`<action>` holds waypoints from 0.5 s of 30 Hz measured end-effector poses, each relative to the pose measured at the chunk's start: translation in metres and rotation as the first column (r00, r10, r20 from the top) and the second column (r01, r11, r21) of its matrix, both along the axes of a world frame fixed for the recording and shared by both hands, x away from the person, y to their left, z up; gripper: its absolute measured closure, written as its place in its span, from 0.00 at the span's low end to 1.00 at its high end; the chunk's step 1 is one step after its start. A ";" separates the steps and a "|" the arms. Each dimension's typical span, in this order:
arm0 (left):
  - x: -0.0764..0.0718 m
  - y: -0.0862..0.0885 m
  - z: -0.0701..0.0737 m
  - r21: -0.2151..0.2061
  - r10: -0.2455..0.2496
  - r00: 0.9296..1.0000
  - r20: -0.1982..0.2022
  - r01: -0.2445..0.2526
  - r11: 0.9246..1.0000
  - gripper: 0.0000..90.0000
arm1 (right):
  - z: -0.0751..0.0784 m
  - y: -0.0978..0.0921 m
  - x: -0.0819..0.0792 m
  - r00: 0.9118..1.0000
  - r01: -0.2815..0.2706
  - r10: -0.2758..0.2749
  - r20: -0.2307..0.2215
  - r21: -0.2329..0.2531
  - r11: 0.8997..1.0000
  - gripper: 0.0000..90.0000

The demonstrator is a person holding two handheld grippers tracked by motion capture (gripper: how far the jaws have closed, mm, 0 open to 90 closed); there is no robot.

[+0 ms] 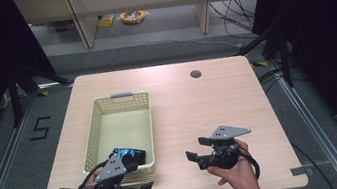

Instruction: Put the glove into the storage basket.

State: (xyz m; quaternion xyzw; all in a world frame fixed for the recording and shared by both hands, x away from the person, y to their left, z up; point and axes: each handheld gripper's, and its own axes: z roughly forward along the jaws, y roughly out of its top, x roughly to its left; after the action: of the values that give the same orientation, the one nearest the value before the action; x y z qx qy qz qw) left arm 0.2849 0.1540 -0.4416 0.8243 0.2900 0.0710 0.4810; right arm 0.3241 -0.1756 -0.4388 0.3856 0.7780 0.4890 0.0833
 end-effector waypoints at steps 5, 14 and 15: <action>-0.007 0.000 -0.003 -0.011 0.014 1.000 0.002 -0.014 1.000 0.25 | -0.006 -0.007 -0.007 1.000 0.009 -0.009 -0.012 0.006 1.000 0.33; -0.017 -0.001 -0.020 0.030 -0.025 1.000 -0.002 0.025 0.999 0.23 | -0.015 -0.012 -0.022 0.999 0.006 -0.005 -0.047 0.024 1.000 0.29; -0.018 -0.002 -0.022 0.019 -0.012 1.000 -0.016 0.013 1.000 0.22 | -0.018 -0.012 -0.022 1.000 -0.006 0.006 -0.016 0.032 0.999 0.29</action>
State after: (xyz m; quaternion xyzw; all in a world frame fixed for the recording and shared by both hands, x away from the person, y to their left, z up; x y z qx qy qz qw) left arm 0.2664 0.1523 -0.4635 0.8312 0.2880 0.0640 0.4711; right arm 0.3020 -0.1880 -0.4567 0.3886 0.7718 0.4985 0.0692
